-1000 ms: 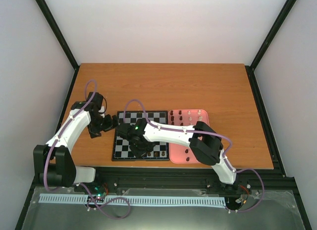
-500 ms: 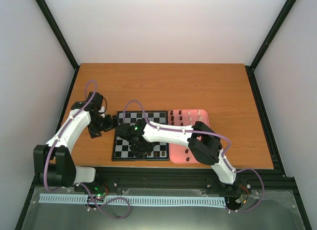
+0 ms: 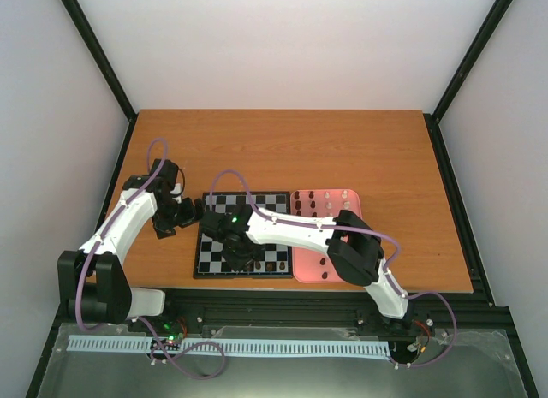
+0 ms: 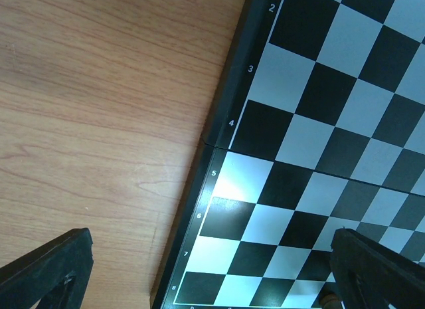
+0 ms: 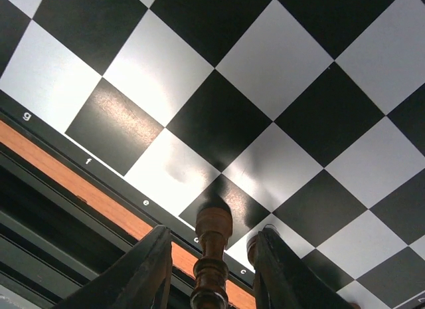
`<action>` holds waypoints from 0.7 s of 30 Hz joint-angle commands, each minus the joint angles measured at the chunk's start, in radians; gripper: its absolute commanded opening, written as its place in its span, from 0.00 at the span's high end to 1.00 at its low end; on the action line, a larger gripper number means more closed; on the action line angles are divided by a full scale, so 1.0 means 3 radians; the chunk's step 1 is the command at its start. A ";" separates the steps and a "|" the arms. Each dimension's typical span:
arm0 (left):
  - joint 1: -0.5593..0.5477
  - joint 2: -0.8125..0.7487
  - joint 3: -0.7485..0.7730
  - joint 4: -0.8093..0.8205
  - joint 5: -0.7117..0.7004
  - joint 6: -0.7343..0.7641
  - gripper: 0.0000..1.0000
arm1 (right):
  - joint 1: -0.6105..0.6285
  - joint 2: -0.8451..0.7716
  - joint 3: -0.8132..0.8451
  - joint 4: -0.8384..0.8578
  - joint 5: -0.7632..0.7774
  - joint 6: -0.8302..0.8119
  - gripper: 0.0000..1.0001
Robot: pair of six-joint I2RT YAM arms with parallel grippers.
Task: Set up the chess pieces on the board
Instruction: Place the chess piece on the chessboard.
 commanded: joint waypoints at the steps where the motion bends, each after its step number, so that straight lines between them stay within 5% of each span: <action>1: 0.0026 -0.0010 0.0038 0.0033 0.0029 0.0009 0.00 | 0.0018 -0.0129 0.0117 -0.0097 0.0119 -0.0026 0.64; 19: 0.0027 0.0059 0.0077 0.0031 0.0000 0.0018 0.00 | -0.0463 -0.0737 -0.0359 -0.0118 0.0427 0.0188 0.59; 21: 0.0027 0.0078 0.0098 0.0021 -0.0002 0.0019 0.00 | -0.0596 -0.0858 -0.0500 -0.0095 0.0467 0.0226 0.51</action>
